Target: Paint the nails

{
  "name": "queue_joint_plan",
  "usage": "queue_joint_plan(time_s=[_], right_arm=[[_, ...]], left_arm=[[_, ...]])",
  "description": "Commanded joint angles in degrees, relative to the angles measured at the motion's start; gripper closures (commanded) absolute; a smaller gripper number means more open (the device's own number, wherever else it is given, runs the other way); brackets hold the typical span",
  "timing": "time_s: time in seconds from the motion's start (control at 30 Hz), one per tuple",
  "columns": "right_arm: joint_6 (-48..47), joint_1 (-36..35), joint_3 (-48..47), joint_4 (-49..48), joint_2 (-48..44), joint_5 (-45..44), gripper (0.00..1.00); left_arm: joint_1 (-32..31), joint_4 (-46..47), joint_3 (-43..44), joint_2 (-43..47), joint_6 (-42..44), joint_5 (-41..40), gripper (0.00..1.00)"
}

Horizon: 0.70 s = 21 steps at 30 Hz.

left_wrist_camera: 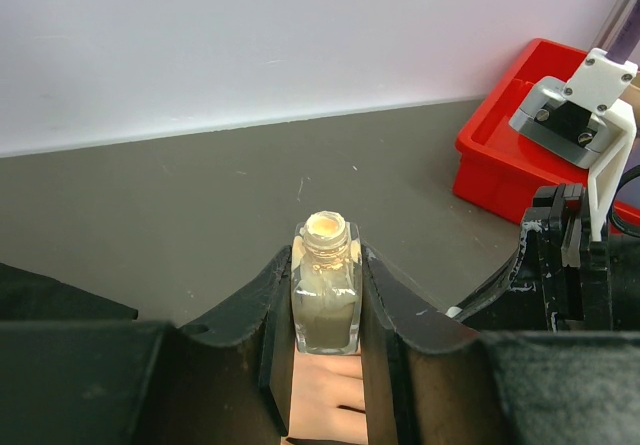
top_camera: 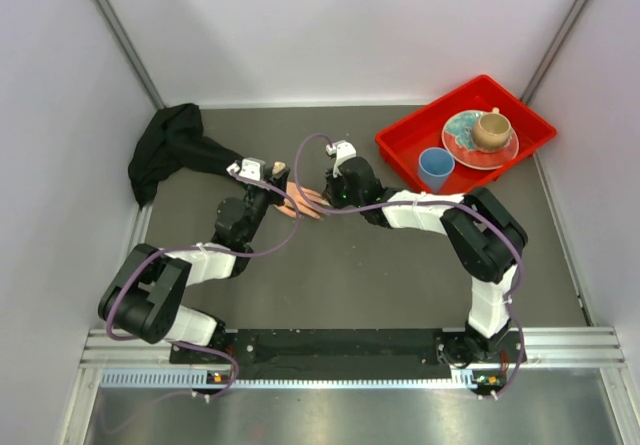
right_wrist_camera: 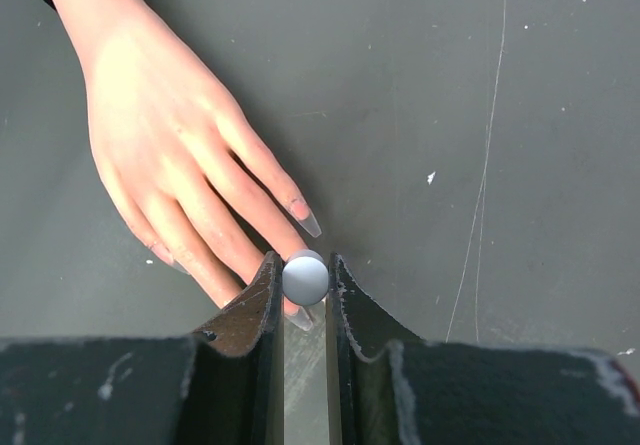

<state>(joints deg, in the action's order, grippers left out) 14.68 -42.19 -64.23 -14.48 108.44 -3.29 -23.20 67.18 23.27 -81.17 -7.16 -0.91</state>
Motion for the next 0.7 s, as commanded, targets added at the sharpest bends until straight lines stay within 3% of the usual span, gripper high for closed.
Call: queue_joint_plan(time_s=[0.0, 0.67], right_arm=[[0.6, 0.2, 0.0, -1.2, -0.8, -0.9, 1.0], [0.5, 0.3, 2.4, -1.4, -2.5, -1.6, 1.0]], left_arm=[[0.3, 2.5, 2.0, 0.3, 0.3, 0.6, 1.0], [0.3, 2.6, 2.2, 0.1, 0.0, 0.6, 1.0]])
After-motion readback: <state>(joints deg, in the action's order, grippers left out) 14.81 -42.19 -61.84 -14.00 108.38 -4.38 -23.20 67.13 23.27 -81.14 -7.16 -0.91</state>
